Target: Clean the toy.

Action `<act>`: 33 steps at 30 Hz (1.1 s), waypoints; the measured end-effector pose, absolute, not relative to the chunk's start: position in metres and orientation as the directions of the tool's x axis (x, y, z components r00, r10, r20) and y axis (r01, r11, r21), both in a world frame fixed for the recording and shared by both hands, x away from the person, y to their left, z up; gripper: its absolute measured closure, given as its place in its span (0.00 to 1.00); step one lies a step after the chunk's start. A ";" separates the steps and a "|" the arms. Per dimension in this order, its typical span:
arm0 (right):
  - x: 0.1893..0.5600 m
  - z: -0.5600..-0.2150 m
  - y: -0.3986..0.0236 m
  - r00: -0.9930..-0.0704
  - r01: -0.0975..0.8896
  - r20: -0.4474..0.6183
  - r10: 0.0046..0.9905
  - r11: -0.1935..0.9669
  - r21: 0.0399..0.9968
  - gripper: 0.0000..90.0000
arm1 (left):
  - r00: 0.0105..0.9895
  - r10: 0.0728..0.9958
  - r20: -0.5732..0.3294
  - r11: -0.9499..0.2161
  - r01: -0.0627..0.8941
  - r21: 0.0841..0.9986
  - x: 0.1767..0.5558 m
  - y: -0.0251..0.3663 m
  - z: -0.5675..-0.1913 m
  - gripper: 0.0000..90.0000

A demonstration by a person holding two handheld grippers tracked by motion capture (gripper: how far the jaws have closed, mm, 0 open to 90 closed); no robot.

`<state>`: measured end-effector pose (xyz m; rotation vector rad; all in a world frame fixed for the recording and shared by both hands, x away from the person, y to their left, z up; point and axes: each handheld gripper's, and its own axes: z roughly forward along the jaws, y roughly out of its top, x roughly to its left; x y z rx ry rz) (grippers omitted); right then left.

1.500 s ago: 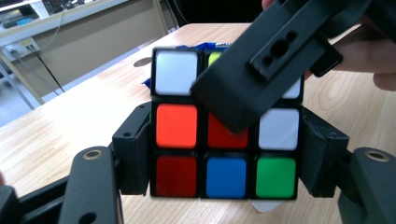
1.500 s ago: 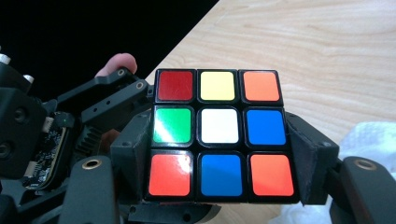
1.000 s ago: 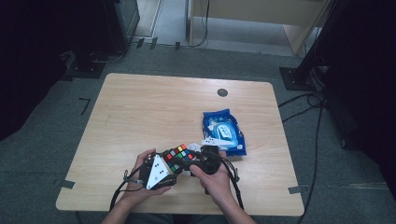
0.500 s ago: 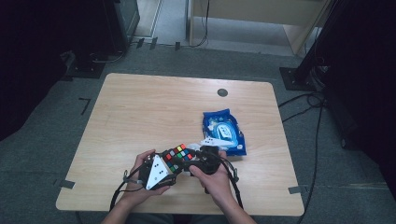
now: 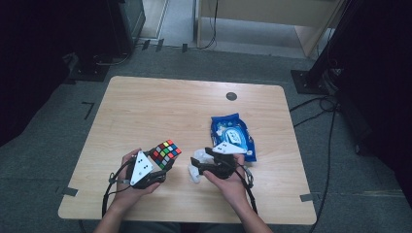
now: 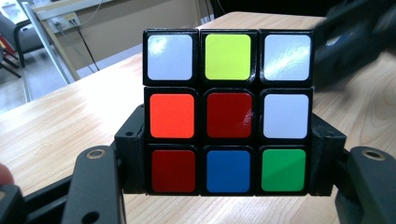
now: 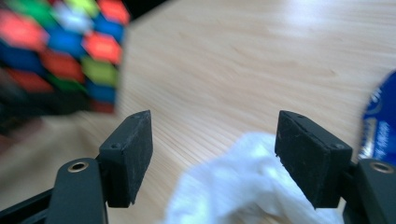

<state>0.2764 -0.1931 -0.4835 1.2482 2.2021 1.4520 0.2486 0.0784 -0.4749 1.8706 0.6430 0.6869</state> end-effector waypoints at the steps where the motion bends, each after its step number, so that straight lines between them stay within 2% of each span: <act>1: 0.277 -0.487 -0.191 -0.614 0.522 0.234 0.754 0.166 0.837 0.32 | 0.700 0.693 0.170 -0.358 0.130 0.925 0.249 0.078 -0.475 0.38; 5: 0.280 -0.503 -0.181 -0.610 0.481 0.094 0.787 0.274 0.833 0.33 | 0.717 0.680 0.153 -0.357 0.142 0.923 0.249 0.075 -0.477 0.38; 7: 0.281 -0.510 -0.179 -0.610 0.493 0.084 0.788 0.294 0.819 0.37 | 0.720 0.677 0.152 -0.359 0.142 0.923 0.249 0.075 -0.477 0.38; 17: 0.286 -0.521 -0.187 -0.589 0.531 0.078 0.804 0.312 0.788 0.73 | 0.745 0.653 0.135 -0.355 0.143 0.924 0.248 0.074 -0.477 0.38; 21: 0.285 -0.520 -0.191 -0.601 0.530 0.079 0.795 0.323 0.784 0.93 | 0.752 0.649 0.119 -0.347 0.153 0.925 0.248 0.075 -0.477 0.38; 25: 0.282 -0.509 -0.194 -0.602 0.513 0.094 0.793 0.293 0.807 0.95 | 0.760 0.641 0.105 -0.342 0.160 0.926 0.249 0.076 -0.477 0.38; 33: 0.262 -0.457 -0.193 -0.674 0.355 0.114 0.730 0.185 0.916 0.95 | 0.770 0.631 0.090 -0.335 0.166 0.928 0.246 0.069 -0.477 0.38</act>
